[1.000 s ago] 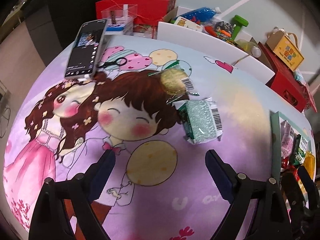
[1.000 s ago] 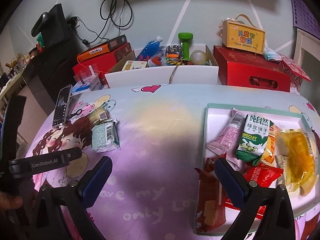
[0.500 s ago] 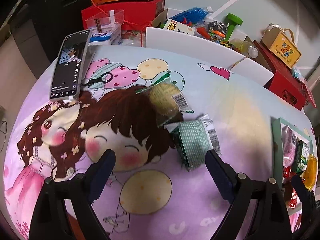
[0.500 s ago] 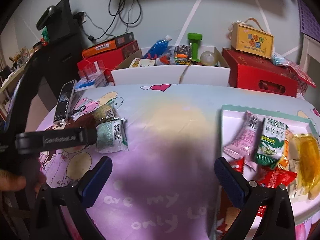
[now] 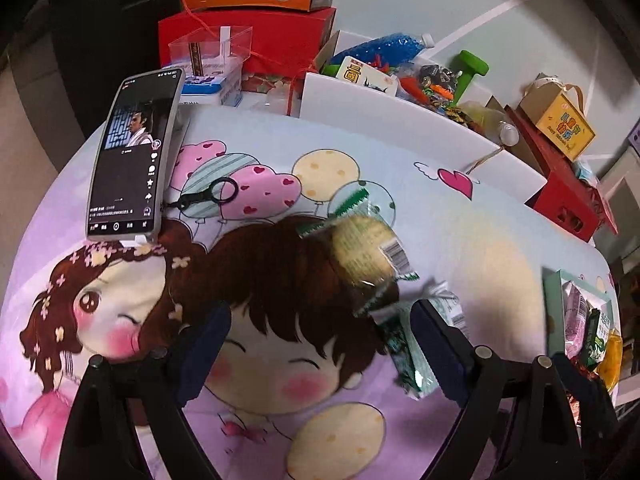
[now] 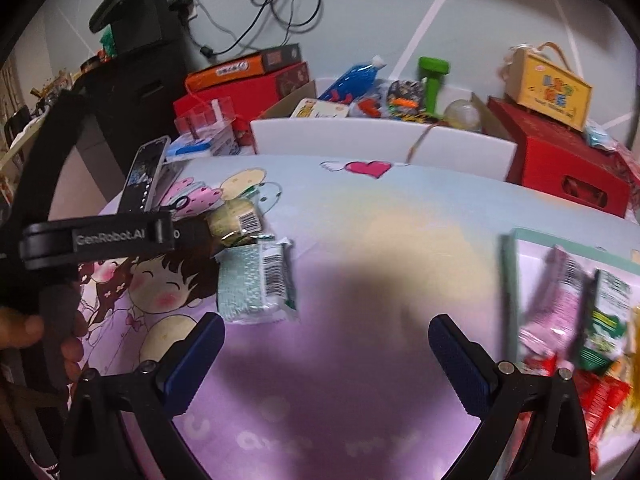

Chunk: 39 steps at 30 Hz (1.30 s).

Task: Organize snacks
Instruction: 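Grasp the clear round-cookie bag with the left tool while the right tool grasps the mint-green barcode packet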

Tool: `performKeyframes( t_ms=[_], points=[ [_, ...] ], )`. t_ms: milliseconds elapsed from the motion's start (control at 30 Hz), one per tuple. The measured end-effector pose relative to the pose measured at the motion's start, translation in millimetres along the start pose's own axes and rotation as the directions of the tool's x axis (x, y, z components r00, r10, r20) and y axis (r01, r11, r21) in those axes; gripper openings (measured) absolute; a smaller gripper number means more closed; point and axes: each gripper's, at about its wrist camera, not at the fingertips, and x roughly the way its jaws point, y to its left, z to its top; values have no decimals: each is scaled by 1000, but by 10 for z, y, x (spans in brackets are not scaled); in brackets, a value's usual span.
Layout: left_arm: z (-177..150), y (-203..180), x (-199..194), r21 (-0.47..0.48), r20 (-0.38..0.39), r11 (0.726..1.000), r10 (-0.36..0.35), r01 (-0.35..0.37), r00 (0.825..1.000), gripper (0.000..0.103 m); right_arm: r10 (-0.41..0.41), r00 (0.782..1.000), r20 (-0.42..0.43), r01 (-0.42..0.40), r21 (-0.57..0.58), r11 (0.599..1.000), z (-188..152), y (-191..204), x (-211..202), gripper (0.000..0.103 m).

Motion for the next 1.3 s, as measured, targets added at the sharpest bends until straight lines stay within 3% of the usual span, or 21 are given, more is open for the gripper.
performKeyframes(
  t_ms=[333,767,933,1233,1300],
  points=[
    [195,16,170,13,-18,999,-52,52,999,91,62,996,-70,-67,-66,996,119,336,508,103],
    [348,-135,438,34,-32,997,-67,68,997,91,-41,996,-74,41,4,999,245,20,705,101],
    [395,-270,557,63,-48,996,-63,66,997,91,-50,996,-74,52,22,998,250,-64,715,83],
    [390,-437,722,131,-57,991,8,-1,998,91,-46,996,-70,49,34,998,266,-115,702,66],
    [379,-452,732,141,-52,990,28,-21,998,86,-40,997,-68,42,35,998,269,-115,693,60]
  ],
)
